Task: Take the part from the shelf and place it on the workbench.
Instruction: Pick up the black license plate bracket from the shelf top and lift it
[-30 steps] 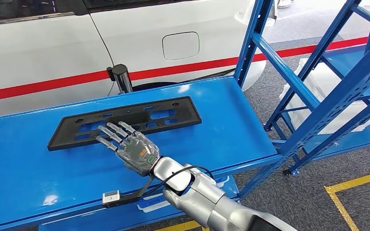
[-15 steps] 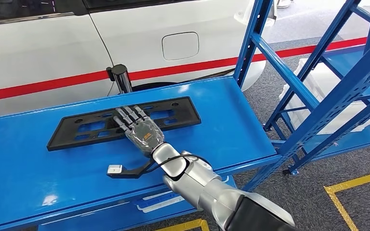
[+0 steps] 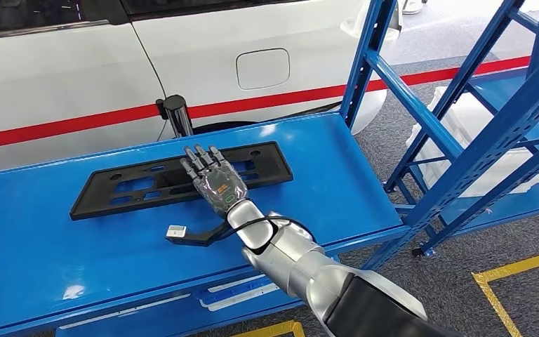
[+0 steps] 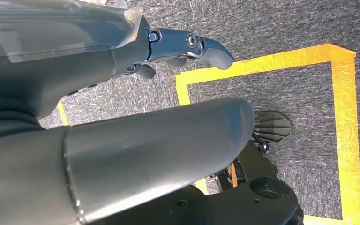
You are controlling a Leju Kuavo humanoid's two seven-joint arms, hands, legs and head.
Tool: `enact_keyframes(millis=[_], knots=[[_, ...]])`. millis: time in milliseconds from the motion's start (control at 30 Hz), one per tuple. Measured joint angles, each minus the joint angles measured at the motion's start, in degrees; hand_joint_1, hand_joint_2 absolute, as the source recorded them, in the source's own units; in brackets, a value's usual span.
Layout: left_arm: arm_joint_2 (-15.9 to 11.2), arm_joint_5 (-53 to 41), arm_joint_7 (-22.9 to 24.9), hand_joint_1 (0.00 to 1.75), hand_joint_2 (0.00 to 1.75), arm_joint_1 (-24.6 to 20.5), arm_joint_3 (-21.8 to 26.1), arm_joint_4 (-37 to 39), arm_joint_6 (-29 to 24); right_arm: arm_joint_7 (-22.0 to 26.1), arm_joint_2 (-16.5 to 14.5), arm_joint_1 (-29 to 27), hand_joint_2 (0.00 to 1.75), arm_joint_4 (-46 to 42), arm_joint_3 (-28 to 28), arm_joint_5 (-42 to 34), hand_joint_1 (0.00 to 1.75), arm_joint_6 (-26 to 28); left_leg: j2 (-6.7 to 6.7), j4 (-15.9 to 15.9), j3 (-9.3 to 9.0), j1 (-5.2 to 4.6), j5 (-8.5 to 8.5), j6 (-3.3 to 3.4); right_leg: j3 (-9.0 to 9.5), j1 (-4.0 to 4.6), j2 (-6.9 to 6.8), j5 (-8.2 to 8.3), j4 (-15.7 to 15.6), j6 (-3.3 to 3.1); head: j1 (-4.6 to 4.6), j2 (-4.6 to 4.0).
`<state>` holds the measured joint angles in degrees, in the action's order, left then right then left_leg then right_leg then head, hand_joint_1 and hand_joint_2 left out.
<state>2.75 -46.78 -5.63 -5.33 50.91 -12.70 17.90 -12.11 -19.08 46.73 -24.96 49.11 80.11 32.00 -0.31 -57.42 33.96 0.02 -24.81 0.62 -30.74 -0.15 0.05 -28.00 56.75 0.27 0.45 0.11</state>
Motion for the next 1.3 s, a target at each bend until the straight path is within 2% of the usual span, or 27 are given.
enact_keyframes(millis=[233, 367, 400, 500, 533, 567, 633, 767, 967, 1300], knots=[[-0.1, -0.1, -0.2, 0.00, 0.00, -0.1, 0.0, 0.0, 0.0, -4.9, -0.2, 1.8, 1.75, 1.4, -0.1, 4.2, 0.00, -7.0, 0.01, 0.0, -0.19, 0.00, -0.04, -0.05, 0.09, 0.01, 0.01, -0.02, 0.0, -0.01, 0.00, 0.00], [-0.1, -0.2, -0.4, 0.00, 0.00, -0.2, 0.0, 0.0, 0.0, -5.0, -0.3, 2.5, 1.75, 1.7, -0.2, 4.9, 0.04, -9.6, 0.00, 0.0, -0.27, 0.00, -0.04, -0.05, 0.18, 0.02, 0.00, -0.03, 0.0, -0.01, 0.01, 0.00], [-0.2, -0.3, -0.4, 0.00, 0.00, -0.2, 0.0, 0.0, 0.0, -4.5, -0.3, 2.5, 1.75, 1.7, -0.3, 4.9, 0.17, -9.7, 0.00, 0.0, -0.29, 0.00, -0.04, -0.05, 0.20, 0.03, 0.00, -0.03, 0.0, -0.01, 0.01, 0.00], [-0.2, -0.6, -0.4, 0.00, 0.00, -0.2, 0.0, 0.0, 0.0, -2.7, -0.4, 2.4, 1.75, 1.7, -0.7, 5.1, 1.18, -9.6, 0.00, 0.0, -0.32, 0.00, -0.04, -0.05, 0.23, 0.03, 0.00, -0.03, 0.0, -0.01, 0.01, 0.00], [-0.3, -0.7, -0.4, 0.00, 0.00, -0.2, 0.0, 0.0, 0.0, -2.3, -0.4, 2.3, 1.75, 1.7, -0.8, 5.2, 1.43, -9.5, 0.01, 0.0, -0.32, 0.00, -0.04, -0.05, 0.24, 0.03, 0.01, -0.03, 0.0, -0.01, 0.01, 0.00], [-0.3, -0.9, -0.5, 0.00, 0.00, -0.2, 0.0, 0.0, 0.0, -2.1, -0.4, 2.2, 1.75, 1.7, -0.9, 5.3, 1.49, -9.4, 0.02, 0.0, -0.32, 0.00, -0.04, -0.05, 0.24, 0.03, 0.01, -0.02, 0.0, -0.01, 0.01, 0.00], [-0.3, -1.1, -0.7, 0.00, 0.00, -0.2, 0.0, 0.0, 0.0, -1.8, -0.4, 1.7, 1.75, 1.7, -1.2, 5.6, 1.55, -9.1, 0.04, 0.0, -0.32, 0.00, -0.05, -0.05, 0.24, 0.02, 0.02, -0.02, 0.0, -0.01, 0.00, 0.00], [-0.3, -1.3, -0.9, 0.00, 0.00, -0.2, 0.0, 0.0, 0.0, -1.4, -0.4, 0.9, 1.75, 1.7, -1.5, 5.6, 1.55, -8.4, 0.05, 0.0, -0.31, 0.00, -0.05, -0.05, 0.26, 0.02, 0.02, -0.02, 0.0, -0.01, 0.01, 0.00], [-0.2, -2.1, -1.4, 0.00, 0.00, 0.0, 0.0, 0.0, 0.0, -0.8, -0.1, 0.0, 1.75, 1.7, -2.0, 5.6, 1.72, -6.5, 0.04, 0.0, -0.30, 0.01, -0.06, -0.08, 0.32, 0.04, 0.02, -0.03, 0.0, -0.01, -0.01, 0.00], [0.1, -2.4, -1.8, 0.00, 0.00, 0.1, 0.0, 0.0, 0.0, -0.9, 0.3, -1.2, 1.75, 1.6, -3.0, 5.5, 1.73, -5.1, 0.02, 0.0, -0.31, 0.00, -0.09, -0.10, 0.22, 0.05, 0.02, -0.08, 0.0, 0.00, 0.01, 0.00]])
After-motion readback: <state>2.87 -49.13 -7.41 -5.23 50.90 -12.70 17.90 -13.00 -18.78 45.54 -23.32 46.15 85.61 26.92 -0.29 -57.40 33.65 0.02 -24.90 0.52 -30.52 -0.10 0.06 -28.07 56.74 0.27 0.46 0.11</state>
